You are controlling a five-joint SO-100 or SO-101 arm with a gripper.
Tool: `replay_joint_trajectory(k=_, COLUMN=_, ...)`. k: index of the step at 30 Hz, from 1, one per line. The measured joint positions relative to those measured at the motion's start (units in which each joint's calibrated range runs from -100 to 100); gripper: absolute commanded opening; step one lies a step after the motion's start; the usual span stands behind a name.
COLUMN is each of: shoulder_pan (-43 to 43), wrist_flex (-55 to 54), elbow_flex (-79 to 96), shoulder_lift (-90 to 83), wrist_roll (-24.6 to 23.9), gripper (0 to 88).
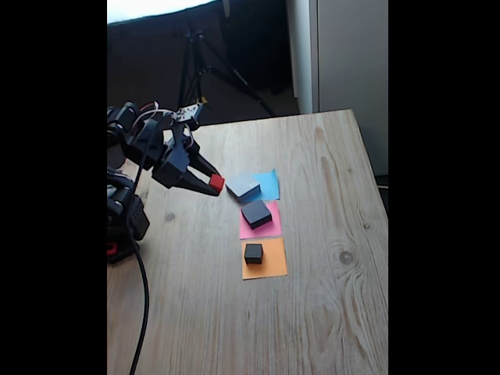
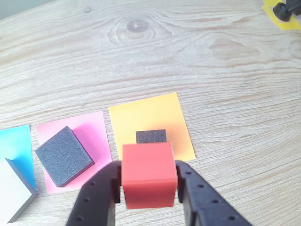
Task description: Tower of hanoi
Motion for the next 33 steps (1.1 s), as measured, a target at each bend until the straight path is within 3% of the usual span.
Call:
replay_joint_trajectory(k=10, shoulder_pan=2.6, wrist_flex=-27.4, elbow_flex=26.9, shoulder_lift=0.0, wrist_roll=3.0, gripper=3.0)
replay_joint_trajectory(k=33, shoulder_pan=2.5, wrist_flex=-83.7, elbow_flex=50.3, shoulder_lift=20.7, wrist_roll=3.3, gripper=3.2)
